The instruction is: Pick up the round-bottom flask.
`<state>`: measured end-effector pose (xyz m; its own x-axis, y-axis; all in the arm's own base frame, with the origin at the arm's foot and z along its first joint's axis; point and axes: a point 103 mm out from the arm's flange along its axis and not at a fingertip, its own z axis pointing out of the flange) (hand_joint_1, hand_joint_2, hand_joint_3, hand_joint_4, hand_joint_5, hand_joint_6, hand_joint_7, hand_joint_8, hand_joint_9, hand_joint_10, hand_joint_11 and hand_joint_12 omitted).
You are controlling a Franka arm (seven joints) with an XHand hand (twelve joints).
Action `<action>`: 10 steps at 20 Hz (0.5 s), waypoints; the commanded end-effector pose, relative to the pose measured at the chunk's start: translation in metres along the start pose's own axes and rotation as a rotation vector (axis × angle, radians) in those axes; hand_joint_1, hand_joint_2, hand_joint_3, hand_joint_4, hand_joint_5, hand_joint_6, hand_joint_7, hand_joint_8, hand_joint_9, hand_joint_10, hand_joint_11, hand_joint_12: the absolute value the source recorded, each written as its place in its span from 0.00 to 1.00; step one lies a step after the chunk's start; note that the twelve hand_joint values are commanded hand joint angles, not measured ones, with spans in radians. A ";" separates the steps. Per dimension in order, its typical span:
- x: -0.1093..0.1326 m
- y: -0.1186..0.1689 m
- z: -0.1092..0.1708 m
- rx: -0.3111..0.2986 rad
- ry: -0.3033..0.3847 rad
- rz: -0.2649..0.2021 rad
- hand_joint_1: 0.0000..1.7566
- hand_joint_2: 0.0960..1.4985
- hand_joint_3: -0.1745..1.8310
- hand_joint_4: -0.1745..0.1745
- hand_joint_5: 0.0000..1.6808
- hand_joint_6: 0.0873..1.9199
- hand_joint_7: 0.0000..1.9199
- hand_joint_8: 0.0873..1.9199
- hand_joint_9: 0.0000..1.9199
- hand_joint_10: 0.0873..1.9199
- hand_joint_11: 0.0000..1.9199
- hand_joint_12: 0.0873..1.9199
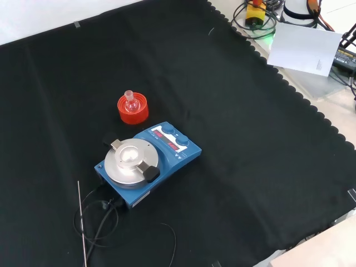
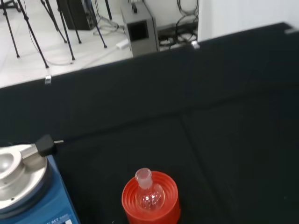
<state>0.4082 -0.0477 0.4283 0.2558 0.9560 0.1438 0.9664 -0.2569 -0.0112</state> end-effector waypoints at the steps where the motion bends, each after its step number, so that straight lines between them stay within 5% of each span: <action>1: 0.011 0.067 0.054 0.001 0.063 -0.016 0.26 0.73 0.22 0.43 0.16 0.00 0.07 0.23 0.14 0.30 0.00 0.60; 10: 0.002 0.085 0.103 0.055 0.119 -0.012 0.41 0.54 0.35 0.41 0.20 0.00 0.08 0.26 0.16 0.31 0.00 0.63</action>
<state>0.4758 -0.0463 0.3474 0.2454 0.9435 0.2228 0.9694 -0.2360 -0.0683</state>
